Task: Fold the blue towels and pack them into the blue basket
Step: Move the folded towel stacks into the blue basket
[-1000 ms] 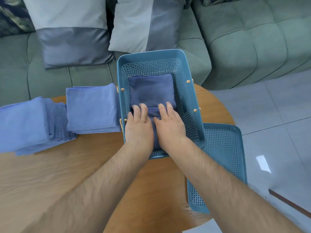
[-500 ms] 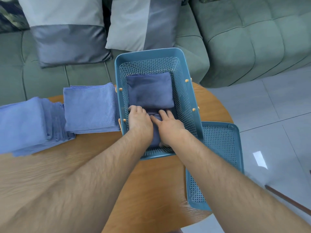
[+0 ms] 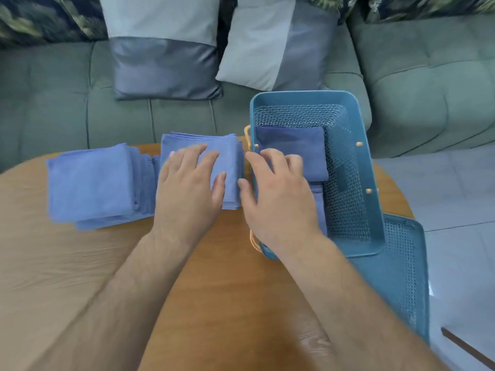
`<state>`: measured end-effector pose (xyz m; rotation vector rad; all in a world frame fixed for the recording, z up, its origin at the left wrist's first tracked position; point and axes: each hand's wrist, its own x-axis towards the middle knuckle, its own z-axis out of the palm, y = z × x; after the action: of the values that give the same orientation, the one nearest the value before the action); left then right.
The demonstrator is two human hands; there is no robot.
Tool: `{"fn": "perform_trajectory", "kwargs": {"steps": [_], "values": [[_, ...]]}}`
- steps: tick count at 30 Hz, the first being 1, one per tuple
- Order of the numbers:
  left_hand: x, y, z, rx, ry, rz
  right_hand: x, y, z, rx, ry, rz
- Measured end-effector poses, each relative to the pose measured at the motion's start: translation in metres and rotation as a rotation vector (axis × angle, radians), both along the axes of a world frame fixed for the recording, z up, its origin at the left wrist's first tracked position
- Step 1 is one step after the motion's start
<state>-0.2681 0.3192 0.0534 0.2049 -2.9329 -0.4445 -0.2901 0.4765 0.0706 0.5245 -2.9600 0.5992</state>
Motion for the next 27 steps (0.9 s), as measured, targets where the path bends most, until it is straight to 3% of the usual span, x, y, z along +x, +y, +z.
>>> {"fn": "perform_trajectory", "kwargs": {"steps": [4,14,17,22,27], "values": [[0.016,-0.066,-0.01,0.092,-0.123,0.154,0.007,-0.08,-0.002,-0.007,-0.025,0.126],[0.078,-0.191,-0.042,0.113,-0.34,0.503,0.039,-0.216,-0.048,0.099,-0.343,0.291],[0.088,-0.214,-0.054,0.13,-0.379,0.552,0.047,-0.233,-0.062,0.158,-0.405,0.248],[0.093,-0.234,-0.062,0.404,-0.443,0.55,0.054,-0.251,-0.068,0.118,-0.379,0.133],[0.092,-0.241,-0.058,0.355,-0.357,0.566,0.045,-0.259,-0.063,-0.087,-0.584,-0.09]]}}
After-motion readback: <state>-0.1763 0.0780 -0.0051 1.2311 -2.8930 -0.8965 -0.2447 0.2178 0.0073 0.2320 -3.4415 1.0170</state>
